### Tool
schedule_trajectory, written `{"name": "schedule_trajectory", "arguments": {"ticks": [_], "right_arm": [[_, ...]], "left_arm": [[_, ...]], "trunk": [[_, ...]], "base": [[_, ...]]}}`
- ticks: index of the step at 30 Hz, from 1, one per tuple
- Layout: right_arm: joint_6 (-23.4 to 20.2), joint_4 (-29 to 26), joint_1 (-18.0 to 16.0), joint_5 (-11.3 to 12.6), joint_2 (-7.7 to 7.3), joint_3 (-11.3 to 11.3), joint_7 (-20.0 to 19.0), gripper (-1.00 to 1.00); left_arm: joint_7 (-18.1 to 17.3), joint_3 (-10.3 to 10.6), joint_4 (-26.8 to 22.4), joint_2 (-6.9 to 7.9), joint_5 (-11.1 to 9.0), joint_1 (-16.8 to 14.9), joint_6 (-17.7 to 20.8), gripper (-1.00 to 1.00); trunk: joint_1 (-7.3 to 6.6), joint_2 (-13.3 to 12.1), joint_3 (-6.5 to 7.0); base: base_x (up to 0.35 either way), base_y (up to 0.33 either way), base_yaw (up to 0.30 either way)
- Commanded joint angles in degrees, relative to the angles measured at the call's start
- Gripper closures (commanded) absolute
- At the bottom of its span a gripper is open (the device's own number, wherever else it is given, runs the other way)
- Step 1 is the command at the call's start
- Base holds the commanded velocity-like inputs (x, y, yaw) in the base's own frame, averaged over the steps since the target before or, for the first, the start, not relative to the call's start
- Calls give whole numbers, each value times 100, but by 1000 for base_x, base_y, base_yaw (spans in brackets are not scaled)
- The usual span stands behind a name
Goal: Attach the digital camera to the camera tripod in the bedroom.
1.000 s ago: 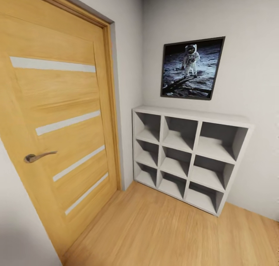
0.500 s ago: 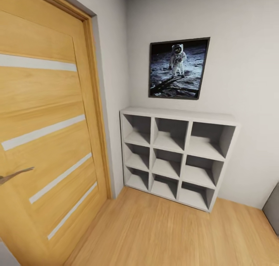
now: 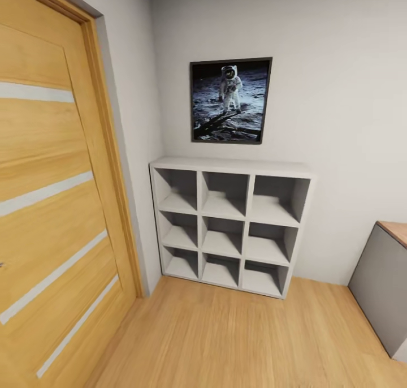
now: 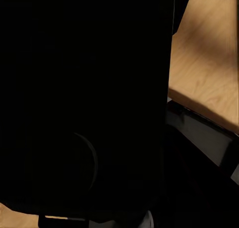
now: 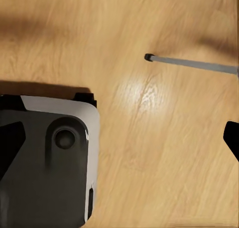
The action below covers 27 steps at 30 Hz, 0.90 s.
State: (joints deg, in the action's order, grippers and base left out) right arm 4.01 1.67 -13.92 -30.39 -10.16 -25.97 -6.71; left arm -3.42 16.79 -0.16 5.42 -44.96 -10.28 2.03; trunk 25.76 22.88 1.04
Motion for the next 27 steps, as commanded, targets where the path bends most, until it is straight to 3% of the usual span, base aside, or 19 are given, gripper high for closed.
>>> {"name": "schedule_trajectory", "arguments": {"ticks": [1,17,27], "right_arm": [[27,18,-6,-46,-4,-48,-6,-100],[35,18,-6,-48,-4,-49,-7,-100],[18,18,-6,-62,-12,-41,-14,-100]], "left_arm": [[-26,44,-2,3,-53,0,21,100],[-24,44,-8,3,-49,0,24,100],[-27,44,-2,3,-48,0,25,100]], "trunk": [[2,4,-2],[2,4,-2],[2,4,-2]], "base": [[2,2,-290],[6,0,-278],[270,0,-33]]}}
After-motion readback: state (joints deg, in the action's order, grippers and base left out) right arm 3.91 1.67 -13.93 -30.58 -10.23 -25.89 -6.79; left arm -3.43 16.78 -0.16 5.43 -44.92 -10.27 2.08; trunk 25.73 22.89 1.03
